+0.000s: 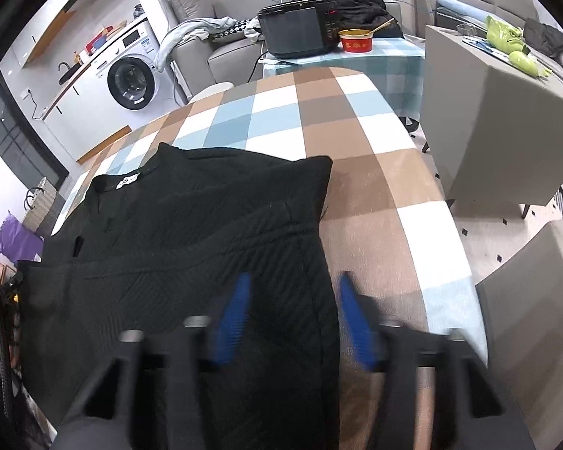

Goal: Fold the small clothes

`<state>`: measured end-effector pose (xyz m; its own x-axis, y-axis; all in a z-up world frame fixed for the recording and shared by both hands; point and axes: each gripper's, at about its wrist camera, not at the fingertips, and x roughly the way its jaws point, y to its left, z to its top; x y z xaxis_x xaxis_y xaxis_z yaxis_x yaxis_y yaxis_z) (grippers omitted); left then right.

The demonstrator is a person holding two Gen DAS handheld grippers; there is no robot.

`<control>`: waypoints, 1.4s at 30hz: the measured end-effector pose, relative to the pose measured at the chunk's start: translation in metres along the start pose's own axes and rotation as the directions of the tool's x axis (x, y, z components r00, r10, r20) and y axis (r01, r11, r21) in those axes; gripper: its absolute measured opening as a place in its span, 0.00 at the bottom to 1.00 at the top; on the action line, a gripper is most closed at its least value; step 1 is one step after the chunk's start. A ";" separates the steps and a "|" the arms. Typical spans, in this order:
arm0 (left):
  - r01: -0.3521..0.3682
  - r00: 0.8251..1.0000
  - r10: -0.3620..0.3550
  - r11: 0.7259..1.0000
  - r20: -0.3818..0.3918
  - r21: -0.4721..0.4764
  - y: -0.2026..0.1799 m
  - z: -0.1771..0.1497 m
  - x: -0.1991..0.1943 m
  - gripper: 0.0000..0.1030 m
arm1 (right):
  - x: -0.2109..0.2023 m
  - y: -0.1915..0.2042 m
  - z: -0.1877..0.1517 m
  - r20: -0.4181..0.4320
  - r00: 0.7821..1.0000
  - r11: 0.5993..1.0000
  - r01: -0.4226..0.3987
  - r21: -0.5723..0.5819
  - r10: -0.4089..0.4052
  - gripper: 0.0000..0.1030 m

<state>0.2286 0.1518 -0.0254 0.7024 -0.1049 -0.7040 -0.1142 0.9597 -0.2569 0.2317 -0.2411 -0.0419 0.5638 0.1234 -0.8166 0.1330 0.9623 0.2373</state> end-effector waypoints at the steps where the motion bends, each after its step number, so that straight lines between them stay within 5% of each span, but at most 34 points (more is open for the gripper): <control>1: 0.004 1.000 -0.004 1.000 0.005 -0.002 0.001 -0.001 -0.003 0.04 | -0.011 -0.007 -0.002 0.017 1.000 1.000 -0.001 -0.011 0.001 0.08; 12: 0.059 0.994 -0.055 0.998 0.098 -0.034 0.000 0.012 -0.040 0.03 | -0.083 -0.002 0.002 0.279 0.955 0.995 -0.103 -0.002 0.099 0.05; 24: 0.084 0.977 -0.069 0.994 0.200 -0.070 -0.007 0.080 -0.036 0.03 | -0.066 -0.004 0.063 0.376 0.925 0.983 -0.120 0.138 0.060 0.05; 27: 0.060 0.979 -0.043 0.995 0.200 -0.082 -0.007 0.089 -0.020 0.03 | -0.052 -0.002 0.079 0.372 0.927 0.982 -0.111 0.155 0.046 0.05; 30: -0.038 0.986 0.051 0.996 0.159 -0.081 -0.007 0.087 0.002 0.06 | -0.030 -0.002 0.089 0.314 0.949 0.983 -0.063 0.170 0.006 0.11; 32: -0.092 0.986 0.100 0.993 0.133 -0.068 -0.005 0.083 0.009 0.21 | -0.021 -0.006 0.086 0.270 0.963 0.981 -0.061 0.185 0.008 0.18; 34: -0.099 0.988 0.107 0.992 0.115 -0.078 0.001 0.074 0.010 0.45 | -0.018 -0.011 0.079 0.247 0.969 0.980 -0.073 0.186 0.025 0.37; 42: -0.114 0.993 0.116 0.991 0.026 -0.064 0.015 0.031 0.004 0.50 | -0.013 -0.027 0.039 0.079 0.996 0.983 -0.050 0.174 0.037 0.39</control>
<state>0.2512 0.1738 -0.0111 0.7026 0.0138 -0.7114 -0.2385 0.9466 -0.2171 0.2522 -0.2780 -0.0170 0.6308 0.1391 -0.7633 0.2445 0.8980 0.3657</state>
